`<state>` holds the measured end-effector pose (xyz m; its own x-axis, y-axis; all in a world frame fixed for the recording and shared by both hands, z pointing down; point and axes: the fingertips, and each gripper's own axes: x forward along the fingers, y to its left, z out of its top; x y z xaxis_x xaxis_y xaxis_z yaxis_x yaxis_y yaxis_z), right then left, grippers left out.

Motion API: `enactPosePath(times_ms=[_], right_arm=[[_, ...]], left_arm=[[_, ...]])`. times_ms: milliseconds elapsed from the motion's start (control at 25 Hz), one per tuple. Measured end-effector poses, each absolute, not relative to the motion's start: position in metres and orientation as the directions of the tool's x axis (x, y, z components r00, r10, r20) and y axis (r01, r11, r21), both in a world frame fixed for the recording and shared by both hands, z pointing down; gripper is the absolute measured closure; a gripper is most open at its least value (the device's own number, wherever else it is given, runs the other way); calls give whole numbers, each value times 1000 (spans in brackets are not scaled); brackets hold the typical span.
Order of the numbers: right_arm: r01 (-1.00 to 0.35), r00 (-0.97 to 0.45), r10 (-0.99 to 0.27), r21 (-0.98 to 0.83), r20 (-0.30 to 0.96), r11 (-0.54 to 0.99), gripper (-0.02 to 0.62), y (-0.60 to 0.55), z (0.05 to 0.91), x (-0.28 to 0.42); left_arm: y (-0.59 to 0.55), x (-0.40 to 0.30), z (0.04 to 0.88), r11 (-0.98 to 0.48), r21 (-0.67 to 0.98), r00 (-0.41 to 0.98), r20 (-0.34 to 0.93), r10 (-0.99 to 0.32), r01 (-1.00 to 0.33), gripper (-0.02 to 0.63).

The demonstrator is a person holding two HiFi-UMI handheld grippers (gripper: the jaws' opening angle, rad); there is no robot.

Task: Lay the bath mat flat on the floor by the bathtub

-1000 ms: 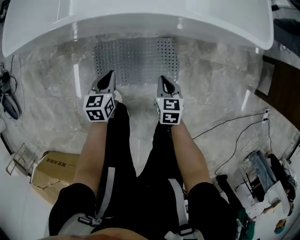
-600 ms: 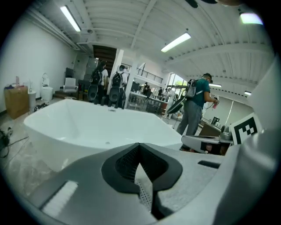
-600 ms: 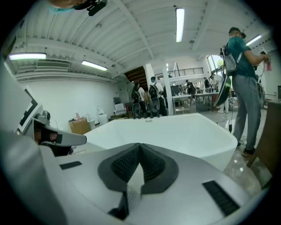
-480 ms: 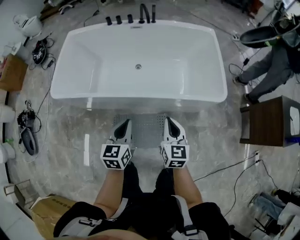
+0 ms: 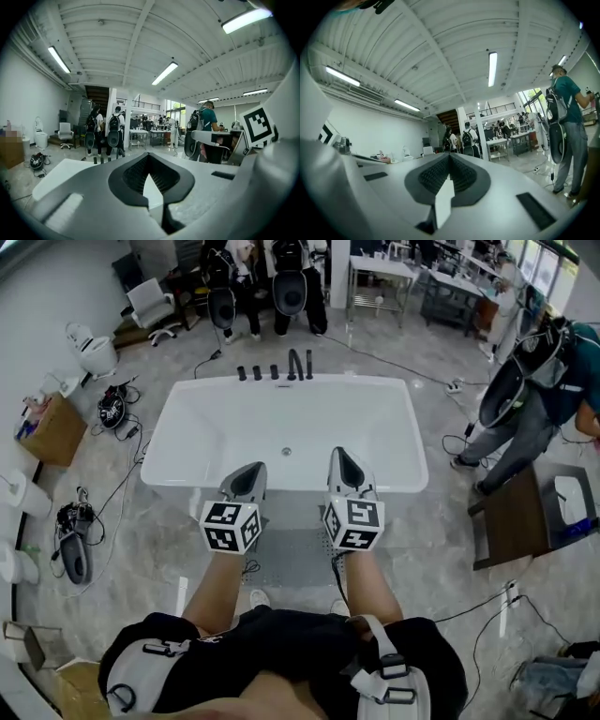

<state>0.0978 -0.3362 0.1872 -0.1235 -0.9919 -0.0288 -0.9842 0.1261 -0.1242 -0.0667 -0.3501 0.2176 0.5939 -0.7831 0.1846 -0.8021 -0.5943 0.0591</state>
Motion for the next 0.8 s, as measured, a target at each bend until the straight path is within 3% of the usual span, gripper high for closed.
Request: enactPosePath(times_ms=[240, 800], right_arm=[[-989, -122, -990, -79, -73, 127, 591, -329, 147, 113], [-995, -86, -995, -54, -42, 88, 591, -324, 151, 129]], left_arm=[[-349, -45, 163, -607, 6, 604, 110, -789, -795, 601], [-349, -29, 153, -667, 16, 666, 89, -741, -744, 601]])
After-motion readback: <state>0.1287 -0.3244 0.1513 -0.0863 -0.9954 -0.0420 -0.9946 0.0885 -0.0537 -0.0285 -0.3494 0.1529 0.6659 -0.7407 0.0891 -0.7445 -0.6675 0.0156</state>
